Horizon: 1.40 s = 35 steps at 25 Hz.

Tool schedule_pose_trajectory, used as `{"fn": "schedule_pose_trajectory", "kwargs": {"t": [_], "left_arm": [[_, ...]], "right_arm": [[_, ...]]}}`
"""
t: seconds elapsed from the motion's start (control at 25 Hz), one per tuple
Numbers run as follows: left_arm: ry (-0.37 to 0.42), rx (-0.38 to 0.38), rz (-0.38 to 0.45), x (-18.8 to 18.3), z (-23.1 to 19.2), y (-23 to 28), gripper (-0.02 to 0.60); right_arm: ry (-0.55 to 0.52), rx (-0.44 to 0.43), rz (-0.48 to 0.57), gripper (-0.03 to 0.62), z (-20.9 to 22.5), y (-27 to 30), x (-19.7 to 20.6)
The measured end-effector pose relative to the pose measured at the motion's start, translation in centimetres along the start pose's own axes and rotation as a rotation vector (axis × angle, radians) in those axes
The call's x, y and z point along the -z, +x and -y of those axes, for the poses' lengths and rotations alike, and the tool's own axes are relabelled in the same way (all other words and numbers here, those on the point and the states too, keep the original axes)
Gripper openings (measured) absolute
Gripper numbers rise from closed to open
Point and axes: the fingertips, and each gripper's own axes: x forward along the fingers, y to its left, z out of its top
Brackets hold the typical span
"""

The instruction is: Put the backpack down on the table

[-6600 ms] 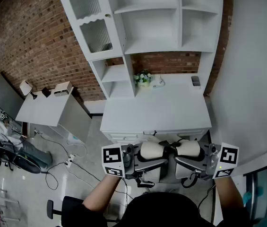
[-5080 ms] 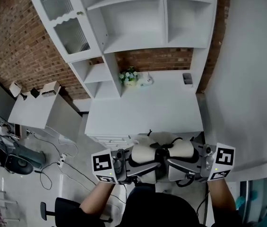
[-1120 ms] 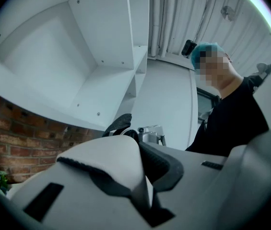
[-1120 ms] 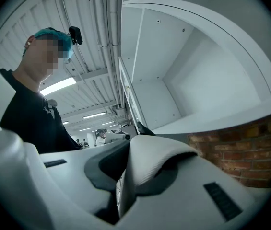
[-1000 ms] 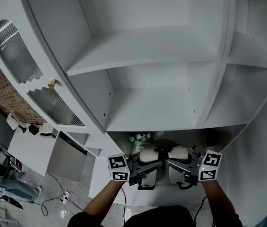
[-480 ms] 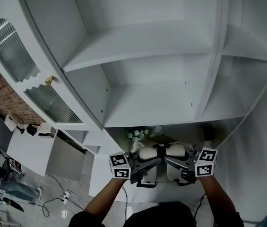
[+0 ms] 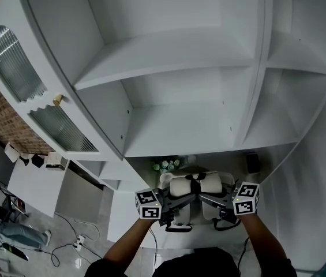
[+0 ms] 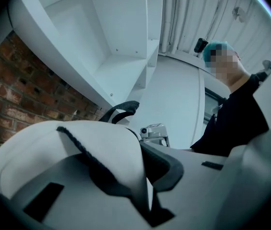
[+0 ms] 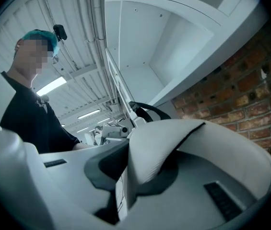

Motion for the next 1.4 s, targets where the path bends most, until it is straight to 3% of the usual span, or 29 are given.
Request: {"fn": "schedule_pose_trajectory", "kwargs": {"t": [0.56,1.08,1.4], "left_arm": [[-0.056,-0.045,-0.043,3.9,-3.0,0.1,0.058],[-0.115,-0.076,-0.014,4.1,-5.6,0.3,0.064],[-0.145,-0.173,0.013,3.8,-7.8,-1.6,0.137]], "right_arm": [[0.042,0.039,-0.072,0.055,3.2,0.5,4.3],[0.080,0.085,-0.030,0.058,6.2,0.6,4.4],[0.072,0.161,-0.032,0.136,7.8,-0.8,3.6]]}}
